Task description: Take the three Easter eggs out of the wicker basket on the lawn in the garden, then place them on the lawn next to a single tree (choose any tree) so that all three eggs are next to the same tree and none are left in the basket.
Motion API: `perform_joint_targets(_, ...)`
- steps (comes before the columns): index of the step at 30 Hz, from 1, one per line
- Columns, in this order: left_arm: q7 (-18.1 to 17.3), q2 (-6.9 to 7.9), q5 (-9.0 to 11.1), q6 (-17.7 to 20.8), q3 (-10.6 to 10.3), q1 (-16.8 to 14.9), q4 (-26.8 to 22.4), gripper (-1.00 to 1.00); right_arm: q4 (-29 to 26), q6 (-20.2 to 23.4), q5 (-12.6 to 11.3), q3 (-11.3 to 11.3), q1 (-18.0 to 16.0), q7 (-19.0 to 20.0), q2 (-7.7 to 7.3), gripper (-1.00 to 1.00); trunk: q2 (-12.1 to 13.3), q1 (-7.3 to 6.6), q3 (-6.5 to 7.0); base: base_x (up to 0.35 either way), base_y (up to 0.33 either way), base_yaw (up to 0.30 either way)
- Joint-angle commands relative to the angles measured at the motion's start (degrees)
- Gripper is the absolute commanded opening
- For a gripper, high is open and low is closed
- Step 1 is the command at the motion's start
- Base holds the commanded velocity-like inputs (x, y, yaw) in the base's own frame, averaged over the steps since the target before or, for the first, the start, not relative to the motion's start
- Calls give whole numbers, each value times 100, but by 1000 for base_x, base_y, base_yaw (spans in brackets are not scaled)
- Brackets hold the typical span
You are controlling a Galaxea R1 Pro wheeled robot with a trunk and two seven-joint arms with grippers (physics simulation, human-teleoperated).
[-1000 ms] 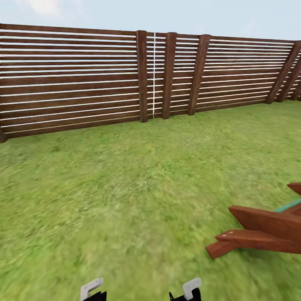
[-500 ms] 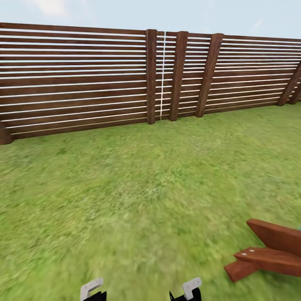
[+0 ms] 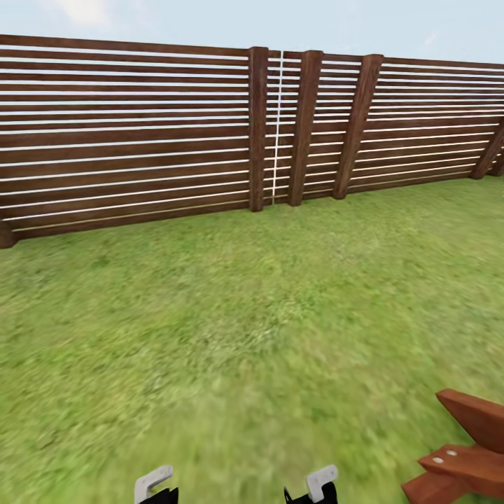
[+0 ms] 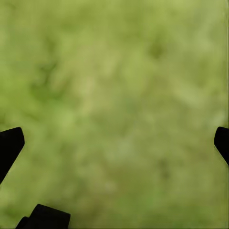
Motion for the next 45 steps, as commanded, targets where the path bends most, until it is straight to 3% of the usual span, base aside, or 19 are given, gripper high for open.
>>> perform_joint_targets(1,23,-1,31,29,-2,1,-13,100,3,-15,1,15,-3,-4,-5,100,-1,2,-5,301,134,-124)
perform_joint_targets(22,23,-1,31,29,-8,1,-13,100,6,-15,-16,15,-3,17,-41,100,-1,2,28,307,108,-256)
perform_joint_targets(28,23,-40,31,29,-8,1,-21,100,6,-17,-24,15,-3,17,-42,100,-1,2,42,73,13,-271)
perform_joint_targets(45,51,-9,32,122,11,1,-33,100,6,-15,-8,19,-3,25,11,100,680,-371,351,1,0,-43)
